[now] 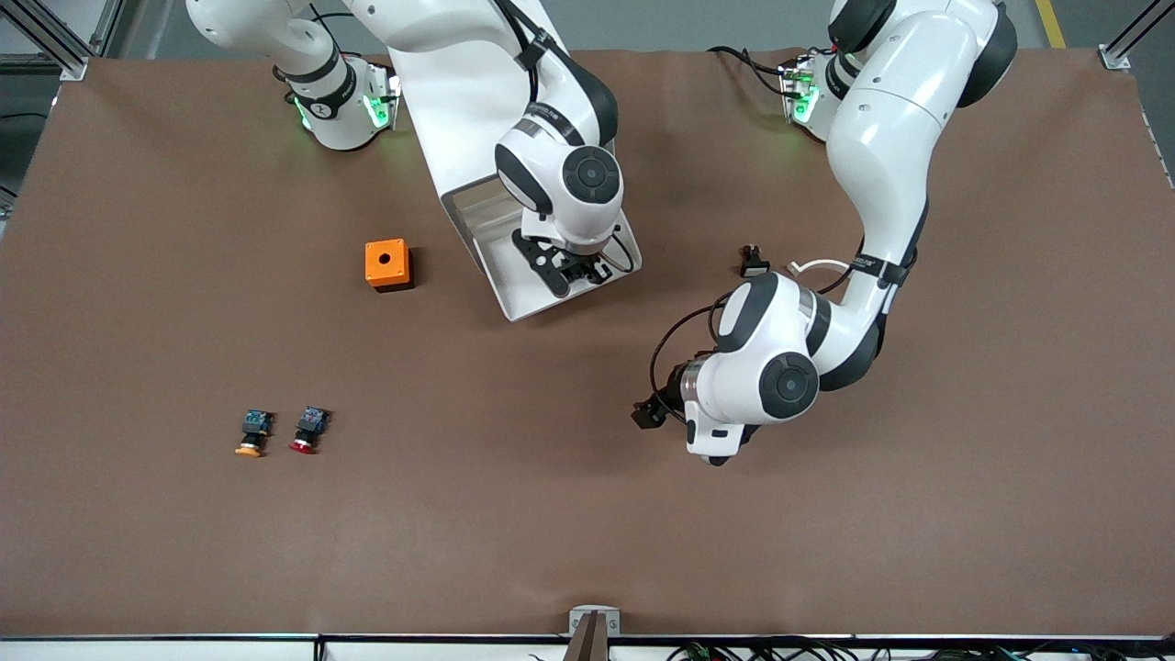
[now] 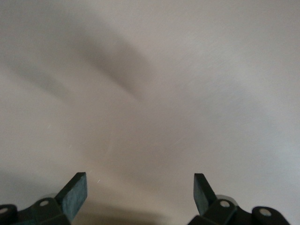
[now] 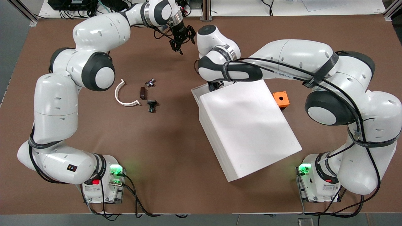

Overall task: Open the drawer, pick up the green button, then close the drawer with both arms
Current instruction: 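Lift the green button out and carry it toward the red button, then lower the green button beside the red button and open the right gripper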

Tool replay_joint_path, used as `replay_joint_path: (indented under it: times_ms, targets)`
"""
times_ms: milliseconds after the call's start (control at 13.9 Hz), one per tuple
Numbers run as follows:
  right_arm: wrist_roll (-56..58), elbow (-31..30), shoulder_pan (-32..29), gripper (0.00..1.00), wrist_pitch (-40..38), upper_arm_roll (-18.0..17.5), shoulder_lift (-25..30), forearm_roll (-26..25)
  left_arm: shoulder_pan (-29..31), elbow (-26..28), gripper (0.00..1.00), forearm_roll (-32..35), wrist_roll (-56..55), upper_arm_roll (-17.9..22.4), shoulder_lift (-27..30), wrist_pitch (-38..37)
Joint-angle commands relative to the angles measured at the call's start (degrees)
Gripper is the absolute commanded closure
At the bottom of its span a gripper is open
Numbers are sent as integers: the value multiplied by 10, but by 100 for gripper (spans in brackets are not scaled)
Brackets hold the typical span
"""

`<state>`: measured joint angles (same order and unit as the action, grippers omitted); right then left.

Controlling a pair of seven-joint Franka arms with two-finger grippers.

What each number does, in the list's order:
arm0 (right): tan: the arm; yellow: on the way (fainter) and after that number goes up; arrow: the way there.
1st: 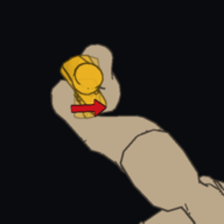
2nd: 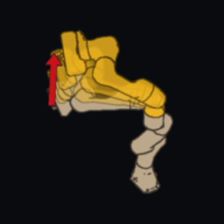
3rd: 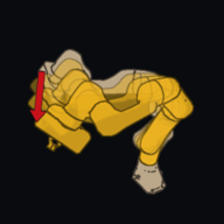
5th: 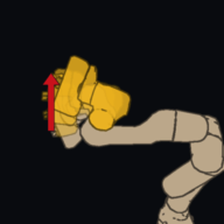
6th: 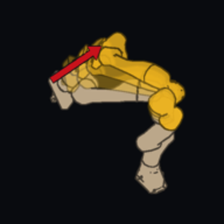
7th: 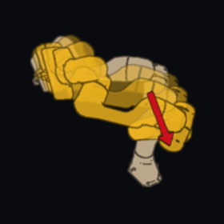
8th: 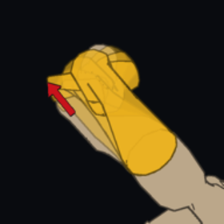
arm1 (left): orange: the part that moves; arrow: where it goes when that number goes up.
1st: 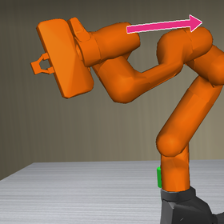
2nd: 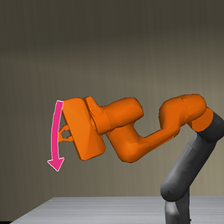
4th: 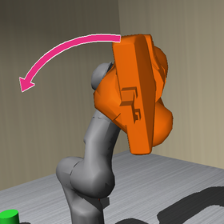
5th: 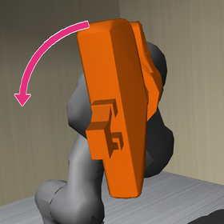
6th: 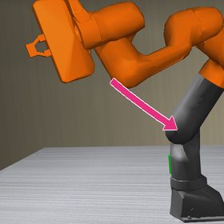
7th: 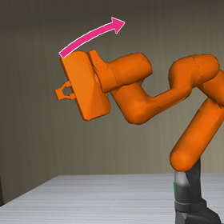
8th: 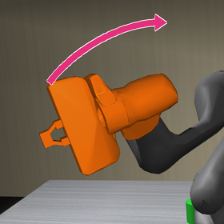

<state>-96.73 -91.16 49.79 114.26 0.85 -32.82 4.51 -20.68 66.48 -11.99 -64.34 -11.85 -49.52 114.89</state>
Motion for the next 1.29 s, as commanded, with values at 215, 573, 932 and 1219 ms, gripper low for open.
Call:
replay_joint_path:
  times_ms: [215,573,932,1219]
  targets:
    - [324,76,-114,100,-120,-1,29,-21,-37,29,0,103,-61,3,18,52]
    - [606,54,-248,98,-24,3,20,-51,-71,42,0,127,-87,6,16,52]
    - [859,-23,-362,98,112,2,-11,-49,-105,65,0,146,-120,7,20,50]
    - [895,-21,-389,98,156,2,-47,-49,-152,119,0,147,-134,9,51,50]
